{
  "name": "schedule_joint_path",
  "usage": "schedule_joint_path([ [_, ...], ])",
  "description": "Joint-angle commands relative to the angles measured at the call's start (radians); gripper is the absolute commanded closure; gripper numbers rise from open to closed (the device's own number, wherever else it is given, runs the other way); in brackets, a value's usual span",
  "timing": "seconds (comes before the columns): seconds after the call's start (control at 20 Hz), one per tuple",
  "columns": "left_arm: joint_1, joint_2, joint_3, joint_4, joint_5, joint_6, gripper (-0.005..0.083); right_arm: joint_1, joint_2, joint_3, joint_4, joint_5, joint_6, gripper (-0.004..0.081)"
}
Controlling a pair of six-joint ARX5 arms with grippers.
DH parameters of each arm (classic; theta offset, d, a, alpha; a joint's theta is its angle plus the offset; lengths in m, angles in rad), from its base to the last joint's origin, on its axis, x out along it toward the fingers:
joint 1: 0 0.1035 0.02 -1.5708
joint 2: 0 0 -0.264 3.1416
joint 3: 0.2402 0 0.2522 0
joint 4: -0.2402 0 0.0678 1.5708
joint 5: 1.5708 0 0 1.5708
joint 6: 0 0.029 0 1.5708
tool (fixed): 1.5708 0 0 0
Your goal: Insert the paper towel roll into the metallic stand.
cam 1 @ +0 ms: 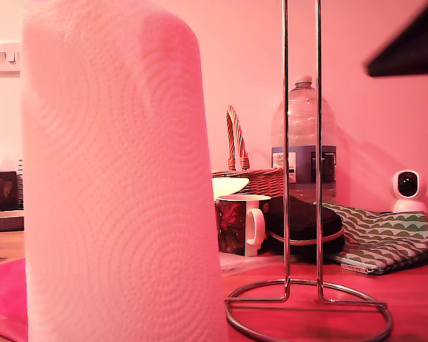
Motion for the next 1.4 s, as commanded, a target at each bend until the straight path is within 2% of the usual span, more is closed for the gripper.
schedule_joint_path([
  [0.0, -0.003, 0.048, 0.068, -0.063, 0.062, 0.068, 0.0795, 0.063, 0.009, -0.009, 0.008, -0.006, 0.0, 0.078],
  [0.15, -0.02, 0.159, 0.187, -0.19, 0.165, 0.163, 0.0795, 0.152, 0.034, -0.009, 0.012, 0.007, 0.0, 0.078],
  [0.3, -0.058, 0.27, 0.286, -0.266, 0.172, 0.198, 0.0794, 0.176, 0.061, -0.009, 0.011, 0.033, -0.001, 0.078],
  [0.4, -0.09, 0.329, 0.348, -0.286, 0.172, 0.208, 0.076, 0.176, 0.072, -0.009, 0.012, 0.038, -0.001, 0.078],
  [0.45, -0.108, 0.361, 0.376, -0.294, 0.172, 0.217, 0.0693, 0.176, 0.074, -0.009, 0.012, 0.039, -0.001, 0.078],
  [0.55, -0.148, 0.419, 0.423, -0.317, 0.168, 0.221, 0.0466, 0.176, 0.074, -0.009, 0.016, 0.057, -0.007, 0.078],
  [0.6, -0.17, 0.445, 0.438, -0.332, 0.155, 0.221, 0.0392, 0.176, 0.074, -0.009, 0.021, 0.063, -0.008, 0.078],
  [0.7, -0.226, 0.484, 0.448, -0.358, 0.108, 0.23, 0.0341, 0.175, 0.074, -0.009, 0.031, 0.082, -0.008, 0.078],
  [0.95, -0.407, 0.541, 0.448, -0.349, -0.08, 0.282, 0.0333, 0.175, 0.074, -0.009, 0.034, 0.084, -0.008, 0.078],
  [1.05, -0.463, 0.567, 0.448, -0.337, -0.121, 0.284, 0.0277, 0.175, 0.074, -0.009, 0.034, 0.084, -0.008, 0.078],
  [1.2, -0.515, 0.621, 0.448, -0.32, -0.186, 0.284, 0.0206, 0.175, 0.074, -0.009, 0.034, 0.084, -0.008, 0.078],
  [1.35, -0.54, 0.677, 0.448, -0.282, -0.204, 0.308, 0.0202, 0.175, 0.074, -0.009, 0.034, 0.084, -0.008, 0.078],
])
